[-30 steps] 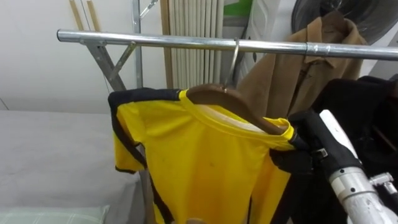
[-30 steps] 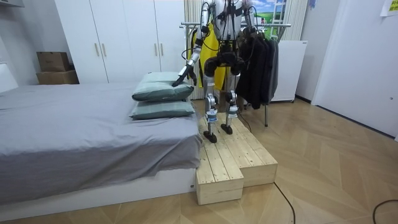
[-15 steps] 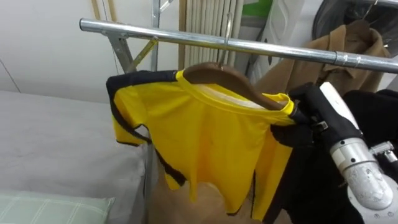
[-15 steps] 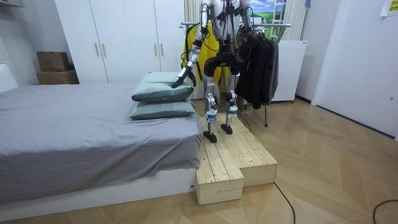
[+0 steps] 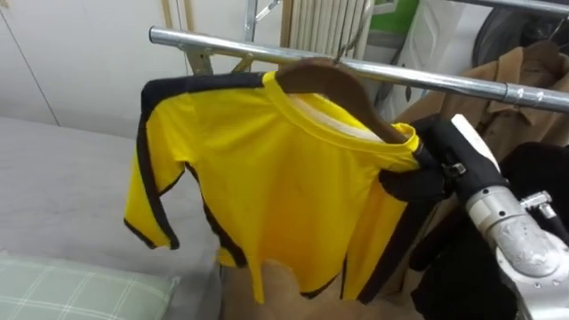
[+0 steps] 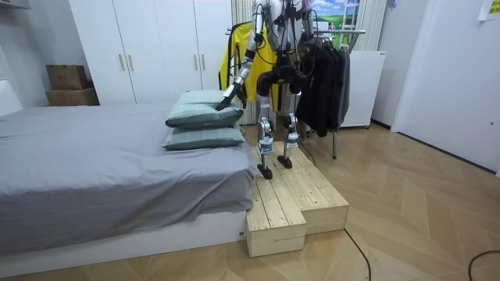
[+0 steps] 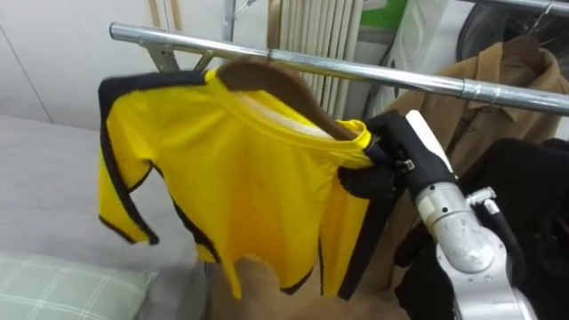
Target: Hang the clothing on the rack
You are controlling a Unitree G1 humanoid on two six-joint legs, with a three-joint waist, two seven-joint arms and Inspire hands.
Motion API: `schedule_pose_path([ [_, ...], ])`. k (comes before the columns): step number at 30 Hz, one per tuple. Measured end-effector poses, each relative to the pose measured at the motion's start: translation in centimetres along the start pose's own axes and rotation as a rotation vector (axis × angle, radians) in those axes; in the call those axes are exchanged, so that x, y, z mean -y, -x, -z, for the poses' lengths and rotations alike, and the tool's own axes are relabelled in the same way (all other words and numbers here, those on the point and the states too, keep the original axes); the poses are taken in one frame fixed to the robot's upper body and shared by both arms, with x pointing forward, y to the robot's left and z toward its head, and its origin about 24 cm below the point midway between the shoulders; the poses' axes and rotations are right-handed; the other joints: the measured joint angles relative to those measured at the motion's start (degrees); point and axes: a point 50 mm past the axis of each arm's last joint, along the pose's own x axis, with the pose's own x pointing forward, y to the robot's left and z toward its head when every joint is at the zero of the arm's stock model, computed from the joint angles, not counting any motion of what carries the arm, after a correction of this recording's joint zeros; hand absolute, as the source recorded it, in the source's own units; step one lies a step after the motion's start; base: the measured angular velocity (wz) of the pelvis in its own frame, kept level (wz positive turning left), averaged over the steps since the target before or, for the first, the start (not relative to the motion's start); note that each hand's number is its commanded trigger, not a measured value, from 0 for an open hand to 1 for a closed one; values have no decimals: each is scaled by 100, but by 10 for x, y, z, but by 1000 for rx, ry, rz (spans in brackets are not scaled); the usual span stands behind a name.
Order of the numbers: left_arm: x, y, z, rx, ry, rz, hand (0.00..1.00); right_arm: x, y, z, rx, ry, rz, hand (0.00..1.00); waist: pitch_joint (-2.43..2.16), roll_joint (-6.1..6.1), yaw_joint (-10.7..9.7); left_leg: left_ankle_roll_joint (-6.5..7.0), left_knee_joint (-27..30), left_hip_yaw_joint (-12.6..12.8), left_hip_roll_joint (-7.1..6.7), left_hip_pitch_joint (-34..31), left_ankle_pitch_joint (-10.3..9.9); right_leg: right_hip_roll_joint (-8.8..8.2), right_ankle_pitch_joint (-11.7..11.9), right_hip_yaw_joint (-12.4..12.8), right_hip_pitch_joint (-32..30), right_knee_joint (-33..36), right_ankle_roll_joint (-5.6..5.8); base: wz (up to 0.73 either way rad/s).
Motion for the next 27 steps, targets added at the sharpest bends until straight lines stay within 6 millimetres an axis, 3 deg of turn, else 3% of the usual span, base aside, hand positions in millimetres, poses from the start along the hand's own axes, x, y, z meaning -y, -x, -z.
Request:
schedule_pose_path([
  [4,0,0,-2,9,1,5,0,1,-4,11,-46,-89,-7,100,3,11,1,6,-8,-83,-16,-19,3,-32,-3,-114,30,-41,6,11],
  [10,-1,0,-7,30,2,4,0,-3,-9,13,-59,-126,-30,100,2,4,5,17,-8,-140,-32,-58,19,-57,-9,-184,14,-59,14,6],
  [16,-3,2,-16,61,21,-12,0,-1,-15,33,-153,-250,-18,100,2,-5,4,33,15,-261,-58,-58,37,-79,-29,-221,59,-142,44,11],
  [27,-4,3,-21,83,30,-9,0,3,-20,49,-246,-262,-26,100,7,-20,-25,24,11,-373,-85,-82,86,-110,-43,-270,59,-143,48,5],
])
